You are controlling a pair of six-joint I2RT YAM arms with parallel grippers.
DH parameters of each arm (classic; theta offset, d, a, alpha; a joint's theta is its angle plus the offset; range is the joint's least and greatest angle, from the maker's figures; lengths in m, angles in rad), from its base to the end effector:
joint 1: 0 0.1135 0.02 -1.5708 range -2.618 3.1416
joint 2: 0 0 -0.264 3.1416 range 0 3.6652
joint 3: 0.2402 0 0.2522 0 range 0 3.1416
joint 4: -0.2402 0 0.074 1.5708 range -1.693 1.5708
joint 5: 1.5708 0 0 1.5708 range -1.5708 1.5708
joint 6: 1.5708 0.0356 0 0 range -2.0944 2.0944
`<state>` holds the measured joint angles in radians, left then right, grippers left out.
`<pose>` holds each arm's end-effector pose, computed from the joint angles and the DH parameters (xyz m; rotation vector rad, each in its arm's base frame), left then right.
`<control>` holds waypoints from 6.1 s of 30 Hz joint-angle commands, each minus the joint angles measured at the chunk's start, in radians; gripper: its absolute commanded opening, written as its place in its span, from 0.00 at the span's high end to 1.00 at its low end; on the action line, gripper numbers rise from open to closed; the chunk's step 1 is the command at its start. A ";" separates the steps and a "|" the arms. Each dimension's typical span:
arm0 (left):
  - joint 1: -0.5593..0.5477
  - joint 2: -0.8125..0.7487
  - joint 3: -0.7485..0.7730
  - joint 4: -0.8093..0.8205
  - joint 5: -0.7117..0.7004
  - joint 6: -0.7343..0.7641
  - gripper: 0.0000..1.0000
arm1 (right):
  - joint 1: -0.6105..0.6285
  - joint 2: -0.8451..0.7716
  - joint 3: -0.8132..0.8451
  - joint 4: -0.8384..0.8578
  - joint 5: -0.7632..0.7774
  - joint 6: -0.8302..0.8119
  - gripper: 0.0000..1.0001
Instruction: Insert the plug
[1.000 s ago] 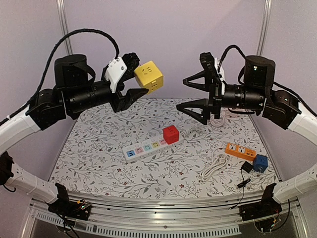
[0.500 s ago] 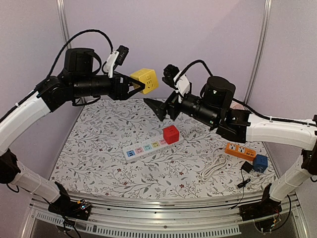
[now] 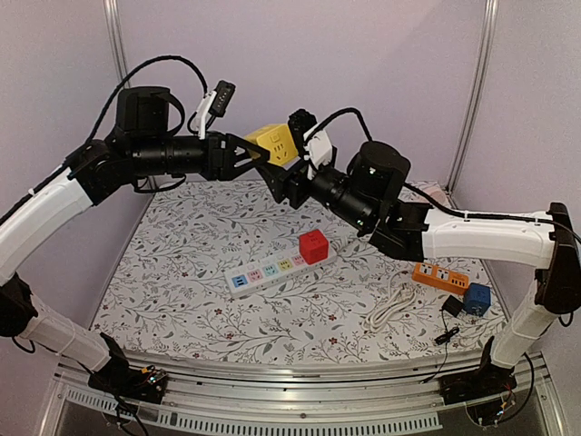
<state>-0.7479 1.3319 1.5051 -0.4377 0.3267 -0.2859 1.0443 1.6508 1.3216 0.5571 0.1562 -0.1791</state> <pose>0.2066 -0.2073 0.4432 0.6792 1.8240 -1.0069 0.2051 0.3419 0.3789 -0.6744 1.1958 0.6238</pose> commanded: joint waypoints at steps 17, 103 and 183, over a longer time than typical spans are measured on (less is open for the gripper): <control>0.105 -0.136 -0.020 -0.072 -0.299 0.821 0.01 | -0.113 -0.024 0.263 -0.773 -0.085 0.345 1.00; 0.370 0.198 -0.522 -0.279 -0.278 0.705 0.05 | -0.066 0.547 0.447 -1.117 -0.009 0.553 1.00; 0.422 0.085 -0.572 -0.266 -0.267 0.742 0.06 | -1.098 -0.232 -0.407 -1.515 0.102 0.697 0.01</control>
<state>-0.3416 1.4319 0.9543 -0.7216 0.0486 0.4431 -0.0505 1.3708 0.9291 -1.0084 0.2573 0.5350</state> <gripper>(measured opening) 0.942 0.988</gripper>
